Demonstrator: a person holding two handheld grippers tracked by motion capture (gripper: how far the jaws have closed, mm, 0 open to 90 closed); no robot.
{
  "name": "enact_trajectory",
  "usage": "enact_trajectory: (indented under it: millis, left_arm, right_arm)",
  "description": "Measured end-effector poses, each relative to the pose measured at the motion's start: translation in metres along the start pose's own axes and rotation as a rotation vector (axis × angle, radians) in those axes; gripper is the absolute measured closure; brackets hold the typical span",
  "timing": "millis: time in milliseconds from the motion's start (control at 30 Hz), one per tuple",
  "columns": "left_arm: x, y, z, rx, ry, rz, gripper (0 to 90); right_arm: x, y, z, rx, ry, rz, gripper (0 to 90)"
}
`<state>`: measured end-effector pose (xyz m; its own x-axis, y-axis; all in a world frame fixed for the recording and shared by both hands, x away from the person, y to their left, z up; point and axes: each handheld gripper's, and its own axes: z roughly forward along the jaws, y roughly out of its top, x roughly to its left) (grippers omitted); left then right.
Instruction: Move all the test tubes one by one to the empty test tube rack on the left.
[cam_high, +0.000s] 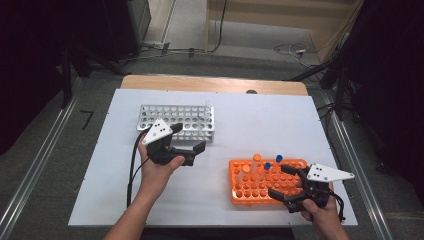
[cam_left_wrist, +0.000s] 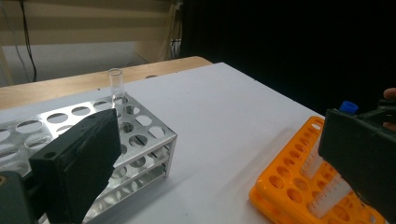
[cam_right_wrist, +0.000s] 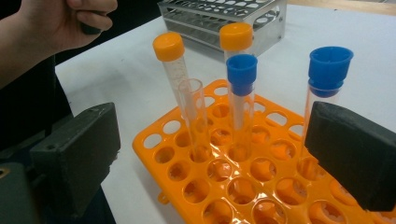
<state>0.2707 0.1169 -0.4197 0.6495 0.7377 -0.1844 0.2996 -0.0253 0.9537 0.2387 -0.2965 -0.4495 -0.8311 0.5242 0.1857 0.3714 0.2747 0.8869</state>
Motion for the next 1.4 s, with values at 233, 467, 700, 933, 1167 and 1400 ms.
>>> enact_trajectory:
  millis: [233, 467, 700, 933, 1167, 1400]
  left_arm:
    - [-0.001, -0.008, -0.007, 0.002, 0.000, 0.000, 0.0]
    - [-0.001, -0.013, -0.005, 0.012, -0.003, -0.010, 0.0]
    - [-0.003, -0.014, -0.003, 0.021, -0.025, -0.006, 0.0]
    - [-0.005, -0.016, 0.001, 0.035, -0.038, -0.007, 0.0]
    - [-0.006, -0.017, 0.003, 0.041, -0.039, -0.009, 0.0]
    - [-0.005, -0.018, 0.003, 0.044, -0.041, -0.013, 0.0]
  right_arm:
    - [0.005, -0.001, 0.002, 0.012, 0.019, 0.003, 4.2]
    - [0.013, 0.000, 0.004, -0.005, 0.062, -0.005, 14.1]
    - [0.013, 0.000, 0.011, 0.006, 0.072, 0.005, 33.4]
    - [0.009, -0.003, 0.024, 0.041, 0.072, 0.026, 49.3]
    - [0.006, -0.007, 0.039, 0.092, 0.033, 0.056, 58.1]
    - [0.010, -0.011, 0.048, 0.134, -0.005, 0.029, 61.9]
